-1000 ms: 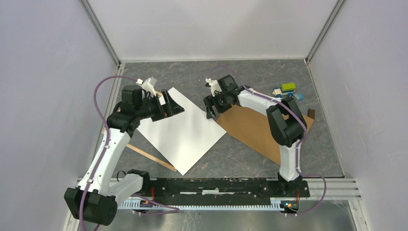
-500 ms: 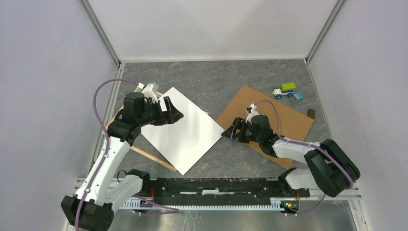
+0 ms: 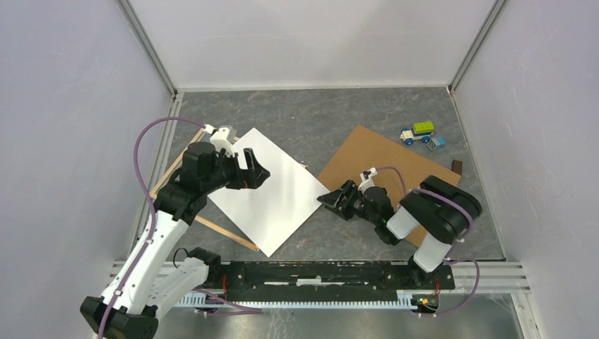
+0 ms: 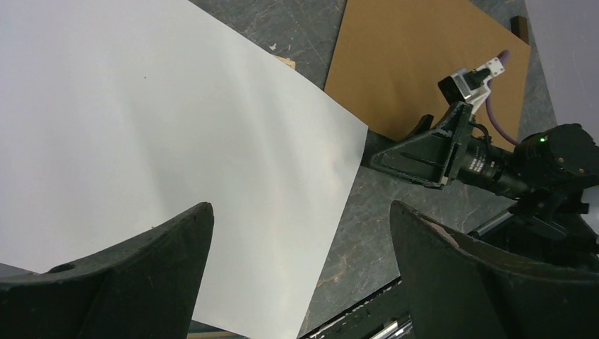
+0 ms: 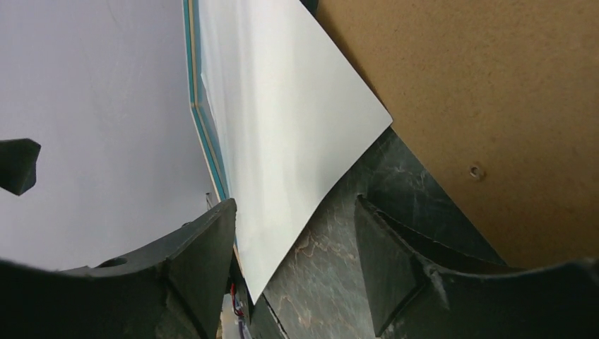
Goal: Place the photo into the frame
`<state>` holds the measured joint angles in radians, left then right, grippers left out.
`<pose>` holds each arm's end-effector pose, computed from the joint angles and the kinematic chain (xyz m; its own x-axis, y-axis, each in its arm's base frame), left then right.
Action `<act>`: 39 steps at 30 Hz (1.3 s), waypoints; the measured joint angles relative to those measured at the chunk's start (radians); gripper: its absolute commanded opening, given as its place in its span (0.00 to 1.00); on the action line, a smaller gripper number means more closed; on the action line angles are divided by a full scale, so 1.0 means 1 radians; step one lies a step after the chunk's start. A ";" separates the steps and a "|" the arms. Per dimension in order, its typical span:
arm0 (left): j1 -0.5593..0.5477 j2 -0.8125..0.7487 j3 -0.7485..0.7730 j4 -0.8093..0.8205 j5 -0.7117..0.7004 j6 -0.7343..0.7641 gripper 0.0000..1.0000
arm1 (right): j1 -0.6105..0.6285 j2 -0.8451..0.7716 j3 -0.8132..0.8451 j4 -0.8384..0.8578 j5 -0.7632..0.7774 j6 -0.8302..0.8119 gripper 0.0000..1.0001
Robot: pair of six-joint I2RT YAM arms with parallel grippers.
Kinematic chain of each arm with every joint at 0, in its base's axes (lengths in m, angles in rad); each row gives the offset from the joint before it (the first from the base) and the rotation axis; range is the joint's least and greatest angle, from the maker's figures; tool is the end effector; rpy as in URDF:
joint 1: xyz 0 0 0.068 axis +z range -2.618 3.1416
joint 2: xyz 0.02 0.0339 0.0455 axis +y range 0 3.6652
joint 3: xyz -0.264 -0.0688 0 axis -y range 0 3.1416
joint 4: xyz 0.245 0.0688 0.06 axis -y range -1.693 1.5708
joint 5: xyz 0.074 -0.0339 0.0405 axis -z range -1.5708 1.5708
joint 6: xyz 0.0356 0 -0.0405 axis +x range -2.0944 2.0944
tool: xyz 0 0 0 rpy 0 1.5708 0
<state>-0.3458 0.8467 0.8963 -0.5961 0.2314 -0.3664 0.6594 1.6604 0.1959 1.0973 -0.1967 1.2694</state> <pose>0.1663 -0.0686 0.3269 -0.6407 -0.1398 -0.7549 0.3050 0.8560 -0.4174 0.1783 0.1470 0.1001 -0.7956 0.5682 -0.2101 0.0498 0.4070 0.9121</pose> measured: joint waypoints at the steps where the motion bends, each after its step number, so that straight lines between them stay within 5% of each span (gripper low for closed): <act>1: -0.011 -0.009 0.000 0.000 -0.007 0.002 1.00 | 0.010 0.044 0.003 0.055 0.009 0.024 0.63; 5: -0.049 -0.033 0.000 0.000 -0.025 0.010 1.00 | 0.042 0.180 0.038 0.194 0.045 0.101 0.58; 13: -0.117 -0.038 0.000 -0.004 -0.079 0.017 1.00 | 0.072 0.266 0.136 0.236 0.104 0.137 0.25; 24: -0.134 -0.050 0.000 -0.012 -0.118 0.036 1.00 | 0.039 0.224 0.319 -0.018 0.016 -0.016 0.00; 39: -0.134 -0.057 0.000 -0.016 -0.126 0.041 1.00 | 0.019 0.297 0.640 -0.307 -0.171 -0.144 0.00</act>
<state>-0.4801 0.7898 0.8959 -0.6121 0.1051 -0.3252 0.6788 1.9575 0.8360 0.7898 -0.3672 1.1252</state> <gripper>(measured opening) 0.996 0.006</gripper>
